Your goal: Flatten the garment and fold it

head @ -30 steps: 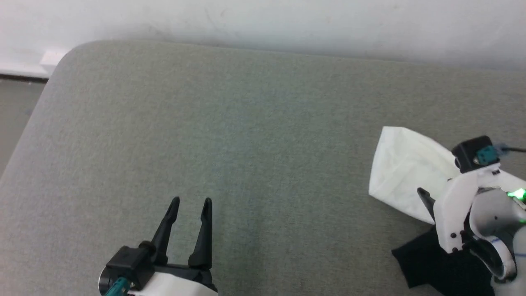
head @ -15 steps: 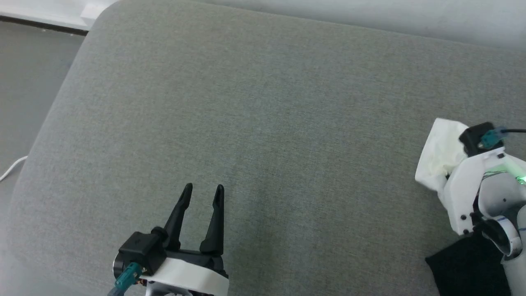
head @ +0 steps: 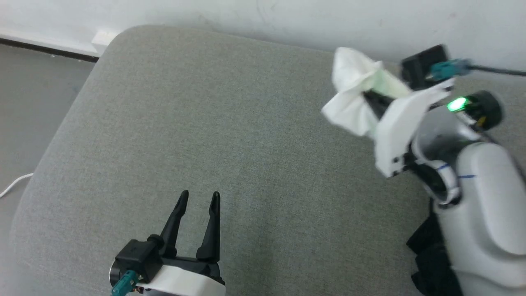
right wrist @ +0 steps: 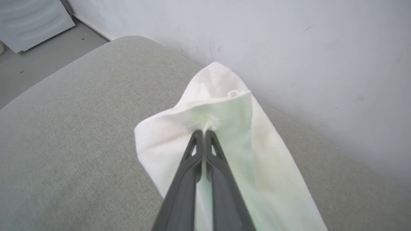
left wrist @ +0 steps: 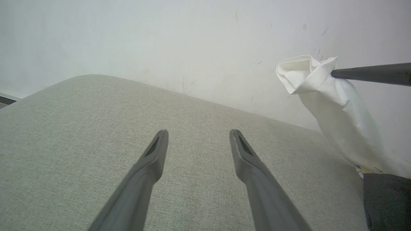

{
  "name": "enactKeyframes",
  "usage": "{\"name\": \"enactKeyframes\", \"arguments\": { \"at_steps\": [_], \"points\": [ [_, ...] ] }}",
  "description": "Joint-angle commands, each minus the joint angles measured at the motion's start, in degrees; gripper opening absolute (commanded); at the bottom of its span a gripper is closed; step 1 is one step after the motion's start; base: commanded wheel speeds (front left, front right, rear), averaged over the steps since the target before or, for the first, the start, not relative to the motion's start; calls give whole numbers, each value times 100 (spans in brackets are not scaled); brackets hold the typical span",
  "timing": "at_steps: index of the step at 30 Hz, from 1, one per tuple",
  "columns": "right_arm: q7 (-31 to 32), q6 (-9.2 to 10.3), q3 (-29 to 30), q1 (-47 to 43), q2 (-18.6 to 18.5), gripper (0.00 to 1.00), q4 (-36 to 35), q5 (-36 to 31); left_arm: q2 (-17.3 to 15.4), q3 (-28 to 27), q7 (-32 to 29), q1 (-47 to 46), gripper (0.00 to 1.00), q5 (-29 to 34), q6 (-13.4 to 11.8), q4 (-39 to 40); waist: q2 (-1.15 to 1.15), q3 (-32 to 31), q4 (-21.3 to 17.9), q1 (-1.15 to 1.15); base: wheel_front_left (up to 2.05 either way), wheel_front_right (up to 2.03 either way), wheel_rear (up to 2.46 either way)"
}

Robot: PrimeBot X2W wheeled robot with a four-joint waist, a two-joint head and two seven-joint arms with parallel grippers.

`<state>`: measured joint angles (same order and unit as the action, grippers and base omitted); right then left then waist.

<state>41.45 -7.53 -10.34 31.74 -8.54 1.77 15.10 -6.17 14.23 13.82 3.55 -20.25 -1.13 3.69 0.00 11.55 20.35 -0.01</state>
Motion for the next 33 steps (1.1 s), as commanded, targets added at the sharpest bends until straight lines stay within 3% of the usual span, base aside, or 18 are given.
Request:
{"name": "enactKeyframes", "arguments": {
  "at_steps": [1, 10, 11, 12, 17, 24, 33],
  "points": [
    [-106, 4, -190, 21, 94, 0, 259, -2, -30, 6, 12, 58, 100, -34, -31, 27, 0, -38, 6, 1, 0, 0, 0],
    [-634, 4, -760, -273, 370, 0, 1674, -186, 38, 225, -23, -63, 100, -70, 46, -75, 0, 69, 302, 1, 0, 0, 0],
    [-761, 4, -802, -308, 392, 30, 1935, -236, 57, 262, -18, -108, 100, -79, 55, -117, 0, 87, 366, 1, 0, 0, 0],
    [-812, 4, -859, -303, 389, 100, 2042, -273, 66, 276, -15, -126, 100, -83, 54, -141, 0, 81, 386, 1, 0, 0, 0],
    [-1159, 4, -915, -181, 407, 100, 2131, -46, 70, 260, 10, -90, 100, -104, 12, -207, 0, -86, 324, 1, 0, 0, 0],
    [-1782, 4, -156, -341, 340, 100, 1157, 87, -87, 130, 25, 107, 100, -70, -89, -39, 0, -397, -38, 1, 0, 0, 0],
    [-2331, 4, 1633, -2173, 476, 100, -1519, -669, -373, -37, -83, 402, 100, 9, -253, 467, 0, -485, -818, 1, 0, 0, 0]
  ]
}}
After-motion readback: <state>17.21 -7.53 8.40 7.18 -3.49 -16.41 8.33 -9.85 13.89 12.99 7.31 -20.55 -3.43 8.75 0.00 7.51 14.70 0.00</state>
